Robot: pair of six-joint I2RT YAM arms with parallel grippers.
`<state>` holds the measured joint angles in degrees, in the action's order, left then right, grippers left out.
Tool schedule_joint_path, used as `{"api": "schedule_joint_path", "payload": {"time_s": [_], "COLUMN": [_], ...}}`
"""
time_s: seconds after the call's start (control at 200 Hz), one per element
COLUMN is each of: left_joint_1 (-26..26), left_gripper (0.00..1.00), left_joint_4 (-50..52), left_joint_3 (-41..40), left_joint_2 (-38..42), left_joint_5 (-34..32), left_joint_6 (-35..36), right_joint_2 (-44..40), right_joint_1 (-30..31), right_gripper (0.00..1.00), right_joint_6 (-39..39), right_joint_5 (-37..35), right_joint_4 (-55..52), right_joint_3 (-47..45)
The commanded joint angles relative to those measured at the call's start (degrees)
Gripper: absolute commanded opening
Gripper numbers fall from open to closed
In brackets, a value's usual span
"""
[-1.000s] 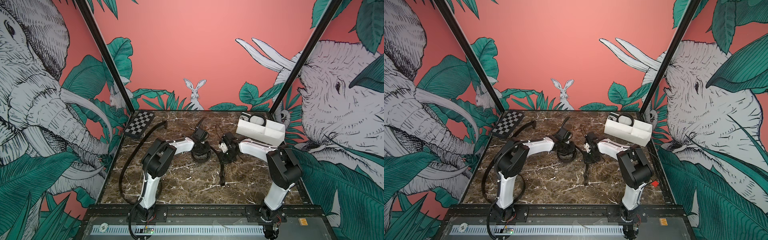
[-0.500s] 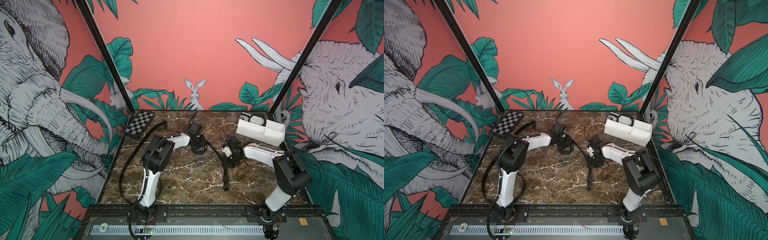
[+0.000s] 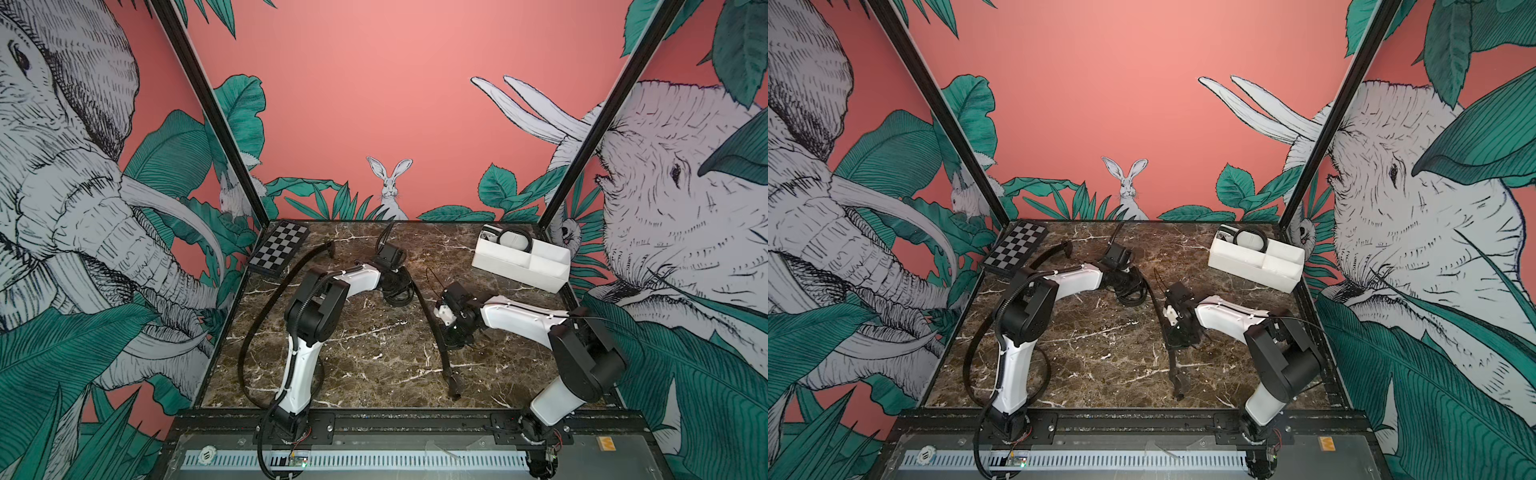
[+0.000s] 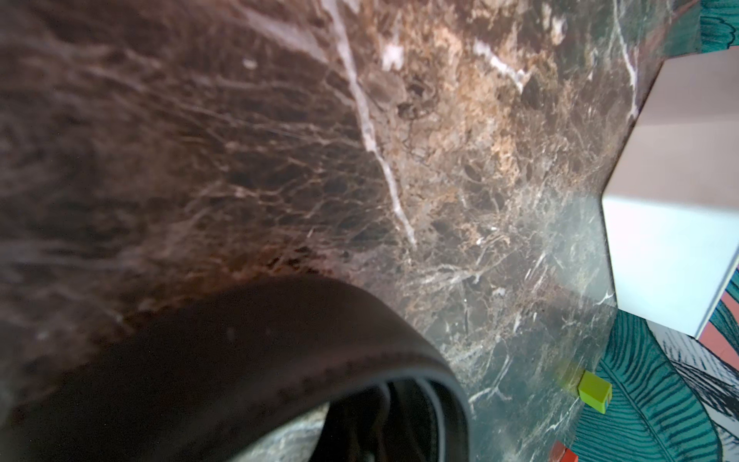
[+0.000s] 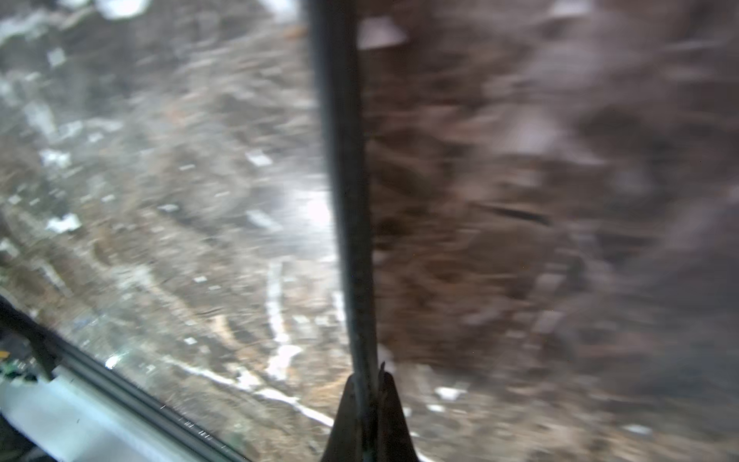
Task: Place the belts into the storage roll
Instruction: Roll the belt at the center of the board.
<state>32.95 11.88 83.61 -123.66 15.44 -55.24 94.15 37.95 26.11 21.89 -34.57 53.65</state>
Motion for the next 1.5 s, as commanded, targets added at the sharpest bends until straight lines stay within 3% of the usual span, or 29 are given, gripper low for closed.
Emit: {"api": "schedule_joint_path", "payload": {"time_s": [0.0, 0.13, 0.23, 0.31, 0.465, 0.64, 0.84, 1.005, 1.23, 1.495], "left_joint_1": [-2.54, -2.51, -2.62, -2.54, -2.50, -2.48, -2.50, -2.47, -2.53, -2.45], "left_gripper": [0.00, 0.00, 0.00, 0.00, 0.00, 0.00, 0.00, 0.00, 0.00, 0.00], "left_joint_4": [8.34, 8.14, 8.00, 7.83, 7.41, 7.41, 7.43, 7.21, 6.81, 6.23], "left_joint_3": [-2.75, -3.15, -3.11, -3.11, -3.11, -2.84, -2.84, -2.93, -2.91, -2.79], "left_joint_2": [-6.51, -6.42, -6.51, -6.64, -6.82, -7.04, -7.04, -7.13, -7.21, -7.22], "left_joint_5": [-8.52, -8.16, -7.67, -7.52, -6.93, -6.65, -6.71, -6.66, -6.03, -4.82], "left_joint_6": [-1.43, -1.41, -1.72, -1.93, -2.61, -2.66, -2.85, -2.99, -3.30, -3.91], "right_joint_2": [5.15, 12.37, 16.00, 14.49, 10.33, 12.65, 18.92, 22.56, 21.93, 17.12], "right_joint_1": [3.13, 5.92, 6.67, 5.11, -2.02, -8.67, -9.90, -10.24, -9.90, -8.08], "right_gripper": [0.00, 0.00, 0.19, 0.38, 0.50, 0.52, 0.50, 0.46, 0.44, 0.48], "right_joint_6": [5.85, 8.69, 10.74, 9.88, 5.91, 0.23, -1.13, 0.35, 3.84, 5.89], "right_joint_5": [4.92, 8.56, 14.86, 13.77, 11.16, 4.79, -0.62, -0.50, 3.40, 1.34], "right_joint_4": [3.36, 11.07, 17.48, 16.88, 12.34, 6.20, 5.16, 8.41, 15.38, 19.29], "right_joint_3": [3.43, 12.26, 17.90, 18.88, 18.49, 24.06, 29.85, 31.14, 27.11, 22.13]}}
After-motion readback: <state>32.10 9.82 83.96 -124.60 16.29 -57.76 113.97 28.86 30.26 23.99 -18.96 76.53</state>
